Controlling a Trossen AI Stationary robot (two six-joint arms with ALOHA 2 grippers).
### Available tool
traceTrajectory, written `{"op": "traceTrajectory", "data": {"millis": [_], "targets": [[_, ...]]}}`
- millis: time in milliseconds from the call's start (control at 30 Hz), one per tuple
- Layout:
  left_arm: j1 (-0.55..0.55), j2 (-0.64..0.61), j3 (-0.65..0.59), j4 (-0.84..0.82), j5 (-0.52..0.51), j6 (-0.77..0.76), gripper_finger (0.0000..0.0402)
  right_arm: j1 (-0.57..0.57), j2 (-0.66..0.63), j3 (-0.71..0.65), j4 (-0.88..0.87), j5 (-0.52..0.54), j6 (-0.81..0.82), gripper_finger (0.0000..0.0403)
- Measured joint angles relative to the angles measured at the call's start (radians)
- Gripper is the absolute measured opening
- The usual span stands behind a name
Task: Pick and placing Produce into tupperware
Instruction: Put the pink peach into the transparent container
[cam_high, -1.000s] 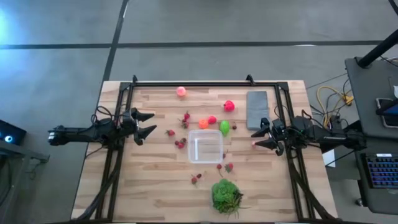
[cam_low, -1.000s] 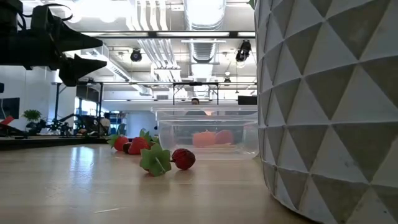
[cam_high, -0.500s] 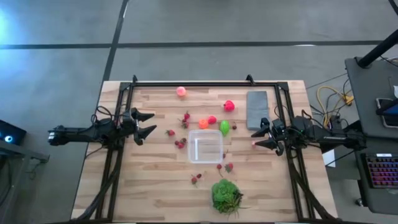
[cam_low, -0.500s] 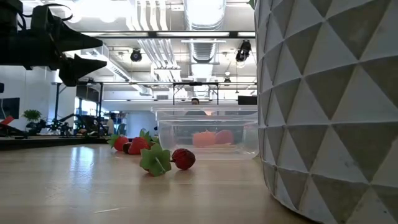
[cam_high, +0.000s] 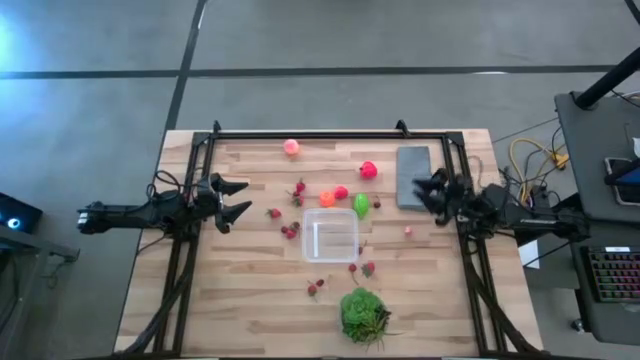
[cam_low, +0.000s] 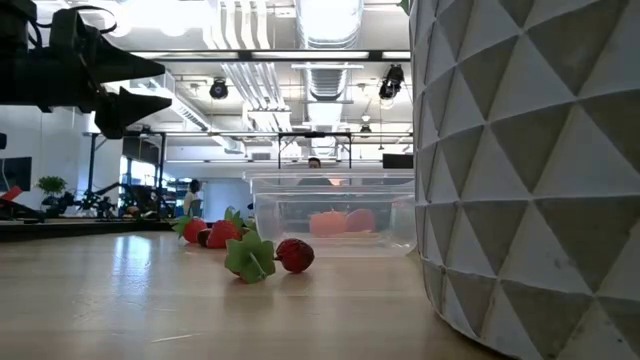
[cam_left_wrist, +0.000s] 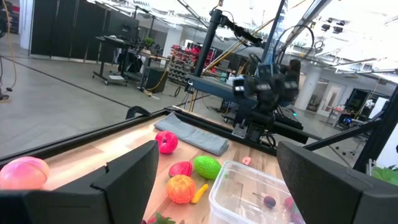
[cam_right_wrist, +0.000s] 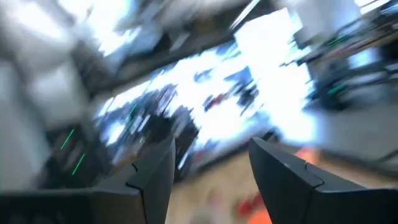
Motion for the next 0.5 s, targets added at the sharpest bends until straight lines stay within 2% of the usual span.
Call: {"op": "traceTrajectory", "data": {"millis": [67, 133, 267, 400, 433, 500], "targets": [[0.0, 0.0, 0.0, 0.0, 0.0, 0.0, 0.0313, 0.0, 0.004, 0.0, 0.081, 0.139, 0.077, 0.0199], [0.0, 0.0, 0.0, 0.0, 0.0, 0.0, 0.0313, 0.0, 0.004, 0.0, 0.154, 0.227, 0.191, 0.0199], [0.0, 0.0, 0.0, 0.0, 0.0, 0.0, 0.0313, 0.0, 0.002, 0.0, 0.248, 0.32, 0.435, 0.0199], [0.0, 0.0, 0.0, 0.0, 0.0, 0.0, 0.0313, -0.001, 0.011, 0.0, 0.267, 0.375, 0.762, 0.0199], [0.0, 0.0, 0.0, 0.0, 0.0, 0.0, 0.0313, -0.001, 0.015, 0.002, 0.268, 0.374, 0.74, 0.0199], [0.0, 0.0, 0.0, -0.001, 0.0, 0.0, 0.0313, 0.002, 0.026, 0.024, 0.262, 0.289, 0.5, 0.0199]]}}
